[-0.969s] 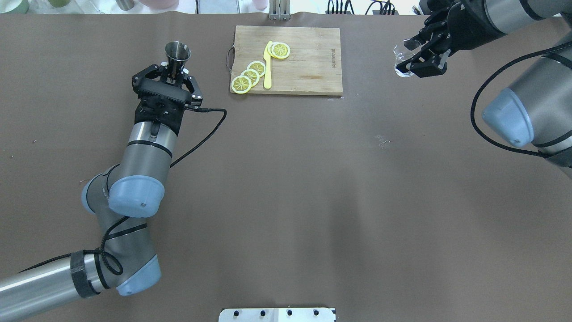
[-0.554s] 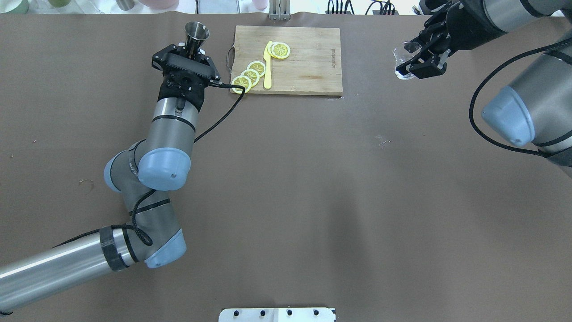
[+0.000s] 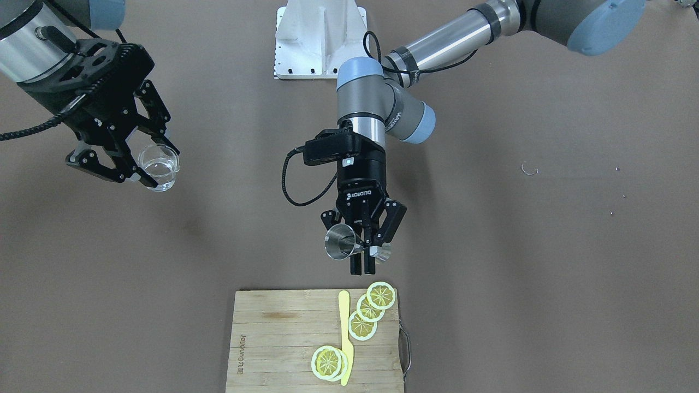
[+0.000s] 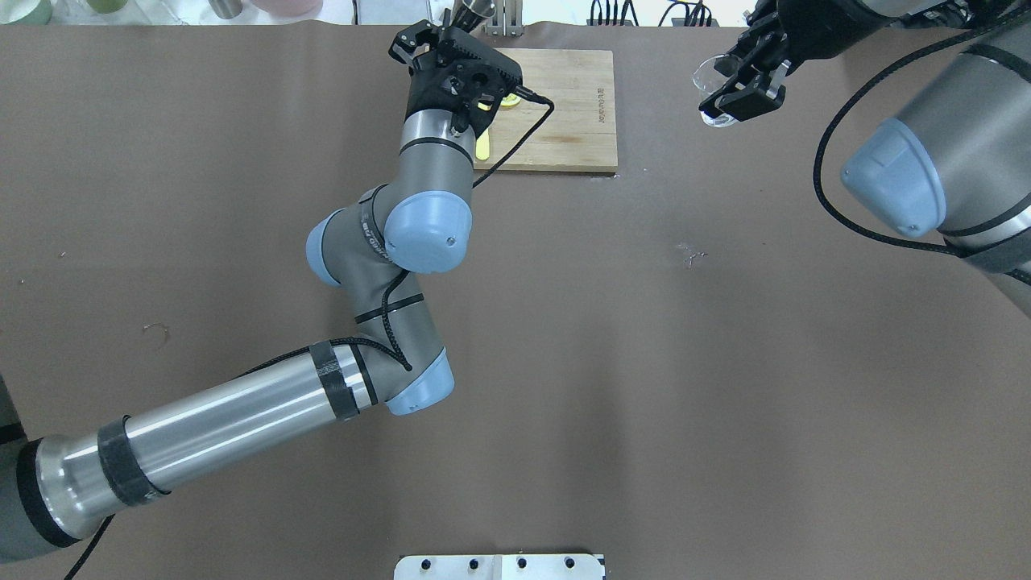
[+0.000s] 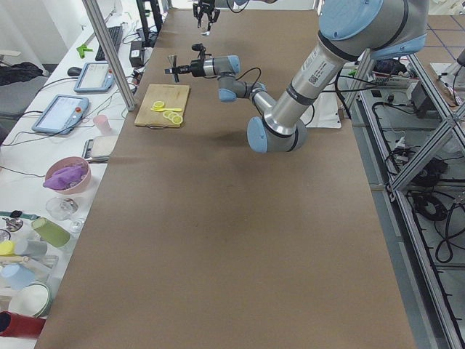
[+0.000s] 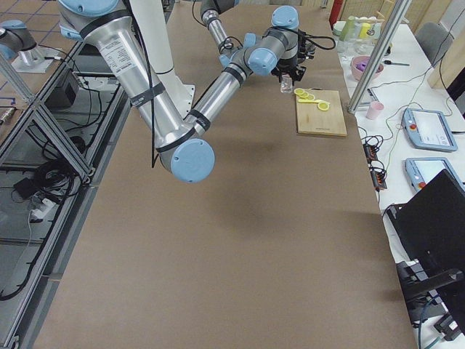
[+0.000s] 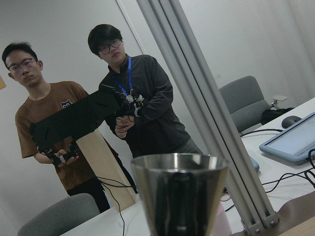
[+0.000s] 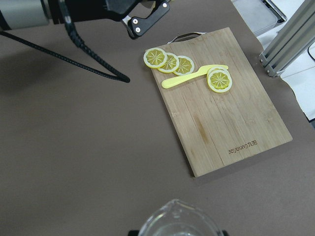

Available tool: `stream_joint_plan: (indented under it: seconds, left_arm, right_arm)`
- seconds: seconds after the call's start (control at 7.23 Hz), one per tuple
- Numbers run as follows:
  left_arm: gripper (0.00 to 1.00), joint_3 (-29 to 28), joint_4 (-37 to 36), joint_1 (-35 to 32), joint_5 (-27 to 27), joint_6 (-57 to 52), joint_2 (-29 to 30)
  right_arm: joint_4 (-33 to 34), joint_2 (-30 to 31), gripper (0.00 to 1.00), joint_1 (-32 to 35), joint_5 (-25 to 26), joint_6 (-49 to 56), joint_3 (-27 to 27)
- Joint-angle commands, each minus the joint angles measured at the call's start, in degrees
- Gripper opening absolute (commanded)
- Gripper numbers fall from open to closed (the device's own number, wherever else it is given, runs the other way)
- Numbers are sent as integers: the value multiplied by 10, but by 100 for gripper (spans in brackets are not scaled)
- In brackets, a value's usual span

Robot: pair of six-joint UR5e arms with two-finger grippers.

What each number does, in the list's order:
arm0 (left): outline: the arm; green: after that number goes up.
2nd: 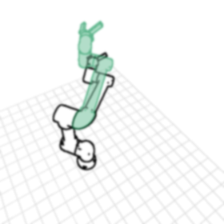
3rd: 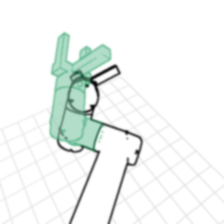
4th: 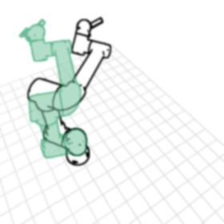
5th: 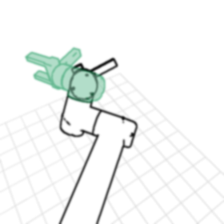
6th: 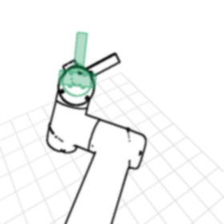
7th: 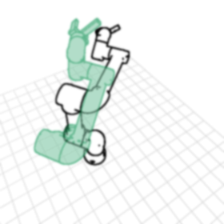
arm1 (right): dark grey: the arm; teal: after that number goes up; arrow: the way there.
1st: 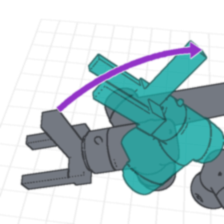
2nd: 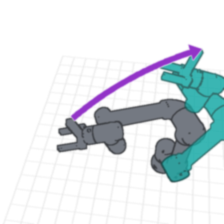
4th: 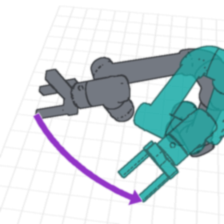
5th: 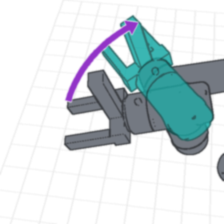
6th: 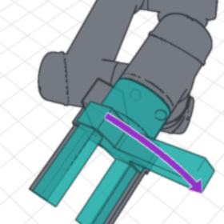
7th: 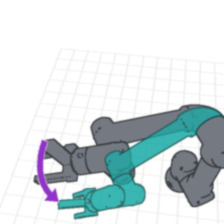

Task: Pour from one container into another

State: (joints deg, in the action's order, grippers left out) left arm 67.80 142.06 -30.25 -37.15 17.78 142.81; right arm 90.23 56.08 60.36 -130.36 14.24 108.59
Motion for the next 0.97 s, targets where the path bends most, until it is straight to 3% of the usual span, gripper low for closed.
stream_joint_plan:
  seconds: [0.0,0.14,0.42,0.83]
  left_arm:
    - [0,-19,-20,24,8,-6,33]
    - [0,-20,-21,39,10,-8,44]
    - [0,-21,-53,64,37,-8,68]
    - [0,-30,-74,85,54,-8,91]
  right_arm:
    - [38,-32,0,6,10,37,-17]
    - [72,-63,0,10,11,70,-40]
    - [76,-88,0,13,12,103,-77]
    - [128,-122,0,15,12,110,-80]
